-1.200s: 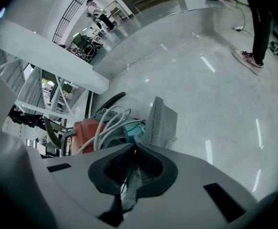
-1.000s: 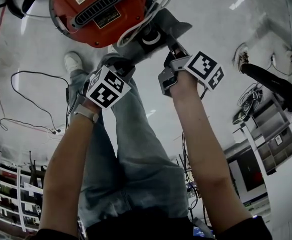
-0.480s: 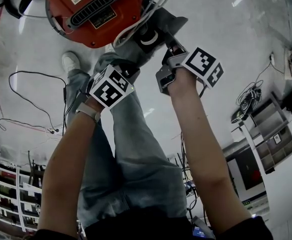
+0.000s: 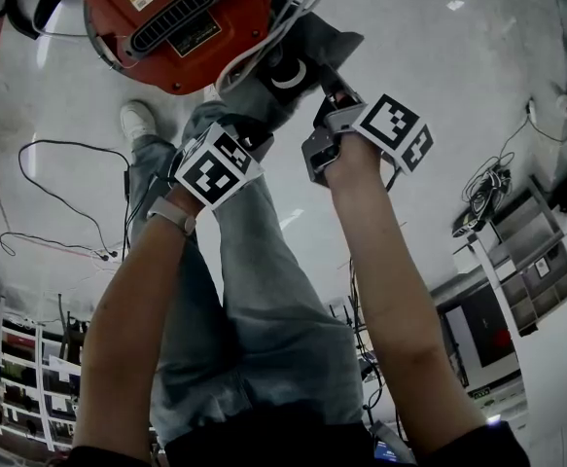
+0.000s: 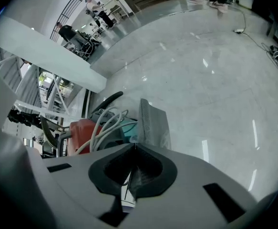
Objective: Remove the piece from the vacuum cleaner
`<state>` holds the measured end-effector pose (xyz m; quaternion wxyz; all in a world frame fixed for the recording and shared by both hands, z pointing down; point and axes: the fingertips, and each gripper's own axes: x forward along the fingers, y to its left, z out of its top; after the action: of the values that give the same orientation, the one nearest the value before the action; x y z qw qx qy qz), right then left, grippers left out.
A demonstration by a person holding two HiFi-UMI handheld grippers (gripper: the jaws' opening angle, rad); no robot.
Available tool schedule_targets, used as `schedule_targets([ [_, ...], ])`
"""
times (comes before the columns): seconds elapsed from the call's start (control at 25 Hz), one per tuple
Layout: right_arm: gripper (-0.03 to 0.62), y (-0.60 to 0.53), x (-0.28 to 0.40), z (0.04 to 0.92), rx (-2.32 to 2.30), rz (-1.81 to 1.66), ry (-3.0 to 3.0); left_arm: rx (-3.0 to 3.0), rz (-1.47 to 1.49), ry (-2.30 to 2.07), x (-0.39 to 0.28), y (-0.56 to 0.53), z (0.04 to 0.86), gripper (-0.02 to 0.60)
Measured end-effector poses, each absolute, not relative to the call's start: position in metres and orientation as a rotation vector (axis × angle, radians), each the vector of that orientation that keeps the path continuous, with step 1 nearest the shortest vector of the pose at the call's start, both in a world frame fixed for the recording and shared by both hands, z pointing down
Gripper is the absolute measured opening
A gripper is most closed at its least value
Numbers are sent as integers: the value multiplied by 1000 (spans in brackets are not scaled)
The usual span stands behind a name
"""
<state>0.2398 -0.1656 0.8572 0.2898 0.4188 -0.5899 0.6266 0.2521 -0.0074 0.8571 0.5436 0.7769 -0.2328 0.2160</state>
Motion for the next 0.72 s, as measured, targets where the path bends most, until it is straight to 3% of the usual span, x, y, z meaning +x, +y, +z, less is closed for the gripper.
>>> schedule_targets([
  [0.72,32,-154,256,859,1150,1707,-1556,1865,571,-518,254,2,864,51],
])
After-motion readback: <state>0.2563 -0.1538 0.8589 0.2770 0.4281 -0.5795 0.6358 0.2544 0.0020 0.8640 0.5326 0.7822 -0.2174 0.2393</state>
